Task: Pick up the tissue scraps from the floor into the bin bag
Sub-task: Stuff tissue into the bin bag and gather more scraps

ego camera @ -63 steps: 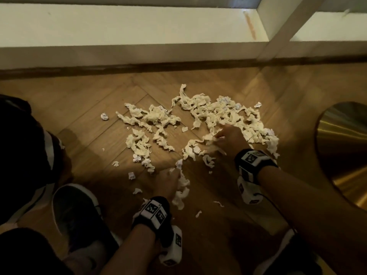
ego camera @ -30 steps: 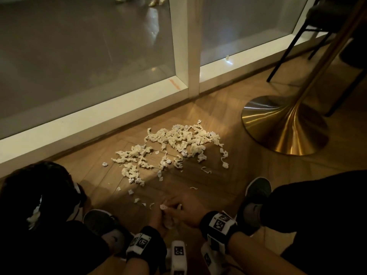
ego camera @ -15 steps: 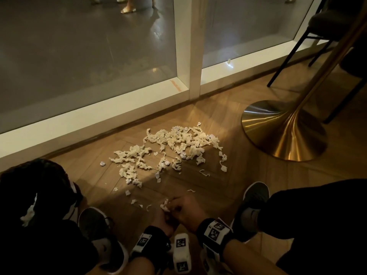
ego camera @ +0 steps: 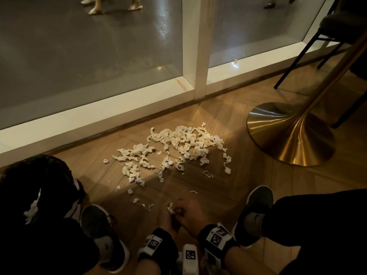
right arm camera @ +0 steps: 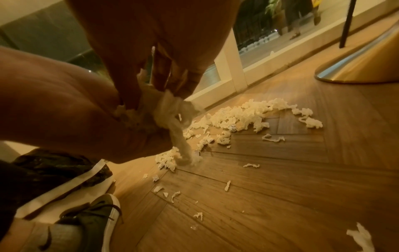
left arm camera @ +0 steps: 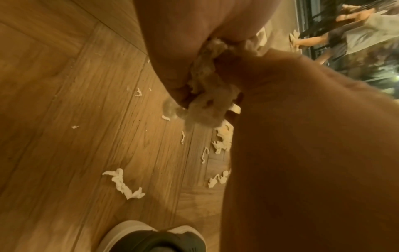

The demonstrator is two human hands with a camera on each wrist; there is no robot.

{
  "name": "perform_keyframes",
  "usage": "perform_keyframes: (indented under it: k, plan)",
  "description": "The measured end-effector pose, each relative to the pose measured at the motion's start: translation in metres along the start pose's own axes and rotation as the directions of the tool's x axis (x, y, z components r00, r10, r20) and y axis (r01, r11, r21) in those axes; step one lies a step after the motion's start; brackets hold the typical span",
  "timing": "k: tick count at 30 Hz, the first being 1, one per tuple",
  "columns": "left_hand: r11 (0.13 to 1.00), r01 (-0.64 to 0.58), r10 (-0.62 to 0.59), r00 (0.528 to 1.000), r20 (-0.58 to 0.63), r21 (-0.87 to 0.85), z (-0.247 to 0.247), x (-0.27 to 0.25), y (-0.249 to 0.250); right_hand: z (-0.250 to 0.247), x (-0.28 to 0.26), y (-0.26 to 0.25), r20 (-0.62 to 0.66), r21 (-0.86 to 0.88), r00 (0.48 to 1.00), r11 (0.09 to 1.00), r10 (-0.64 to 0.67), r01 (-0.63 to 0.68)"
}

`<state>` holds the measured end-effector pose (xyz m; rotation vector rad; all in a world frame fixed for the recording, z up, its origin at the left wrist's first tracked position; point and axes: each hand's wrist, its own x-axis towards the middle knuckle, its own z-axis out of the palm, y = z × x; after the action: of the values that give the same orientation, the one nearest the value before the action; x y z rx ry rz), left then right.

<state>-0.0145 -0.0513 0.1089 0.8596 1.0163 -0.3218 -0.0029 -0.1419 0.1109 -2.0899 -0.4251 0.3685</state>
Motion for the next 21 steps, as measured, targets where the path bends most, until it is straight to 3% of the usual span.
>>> perform_keyframes:
  k: [6,9,11,14,18,21]
  plan:
    - [0.994,-0.086,0.085,0.996,0.019,0.068,-0.015,0.011,0.01,-0.002,-0.005,-0.005,0.161,-0.107,0.984,0.99,-0.076,0.094]
    - [0.997,-0.042,0.044,0.999,-0.026,0.072,-0.023,0.02,0.01,-0.005,-0.005,-0.006,0.269,-0.115,0.962,0.99,-0.048,0.082]
    - [0.998,0.008,-0.011,0.999,0.042,0.057,-0.025,0.018,0.011,-0.004,-0.006,-0.004,0.295,-0.105,0.954,0.991,-0.054,0.089]
    - [1.0,0.027,-0.029,0.994,0.108,0.012,-0.016,0.003,0.014,0.001,-0.004,0.006,0.249,-0.083,0.964,0.99,-0.093,0.117]
    - [0.992,0.116,-0.124,0.969,0.215,0.049,-0.006,-0.018,0.017,0.0,-0.001,0.007,0.113,-0.127,0.993,0.992,0.023,-0.008]
    - [0.988,0.15,-0.154,0.953,0.26,0.038,0.001,-0.023,0.015,-0.007,0.001,0.009,0.041,-0.062,0.998,0.997,0.055,-0.052]
